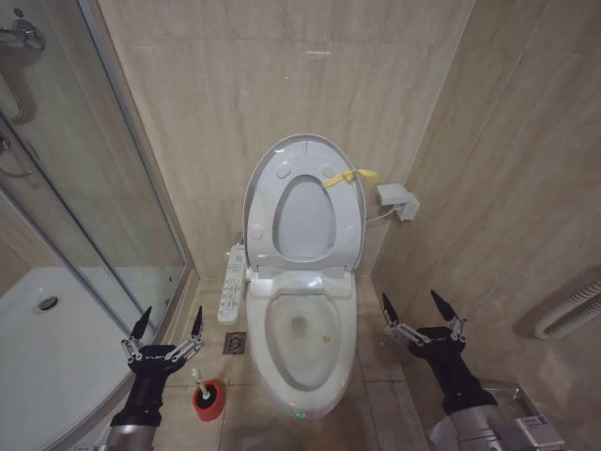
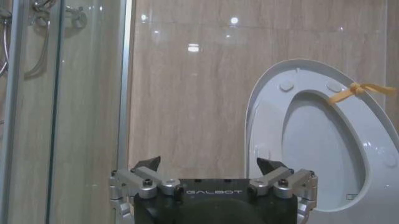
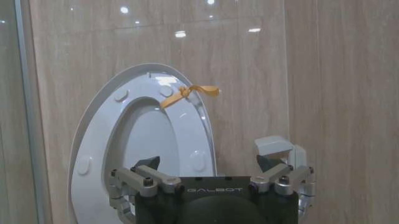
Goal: Open the toilet lid, clean the toilet bowl with a toilet brush, close the toilet lid, and flush.
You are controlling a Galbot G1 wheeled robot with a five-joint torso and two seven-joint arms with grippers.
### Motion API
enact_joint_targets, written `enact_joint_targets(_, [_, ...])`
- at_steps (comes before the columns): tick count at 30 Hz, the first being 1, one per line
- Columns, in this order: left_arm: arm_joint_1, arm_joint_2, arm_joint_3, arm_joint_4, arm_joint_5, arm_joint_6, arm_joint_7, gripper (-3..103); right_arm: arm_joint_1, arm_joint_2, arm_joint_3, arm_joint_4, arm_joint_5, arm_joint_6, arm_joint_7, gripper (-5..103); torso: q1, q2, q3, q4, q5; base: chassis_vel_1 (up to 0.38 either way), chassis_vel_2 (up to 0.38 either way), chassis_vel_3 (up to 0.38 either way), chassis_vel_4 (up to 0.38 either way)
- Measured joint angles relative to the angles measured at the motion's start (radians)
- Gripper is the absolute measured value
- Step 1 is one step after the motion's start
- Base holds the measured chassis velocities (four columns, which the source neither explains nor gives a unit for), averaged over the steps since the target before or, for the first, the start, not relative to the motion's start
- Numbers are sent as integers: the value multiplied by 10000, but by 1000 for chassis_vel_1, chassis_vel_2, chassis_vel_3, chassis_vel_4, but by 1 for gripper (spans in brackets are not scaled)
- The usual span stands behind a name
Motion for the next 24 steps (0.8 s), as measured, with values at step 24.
enact_joint_targets(24, [0,0,-1,0,0,0,0,100,0,0,0,1,0,0,0,100,0,0,0,0,0,0,0,0,0])
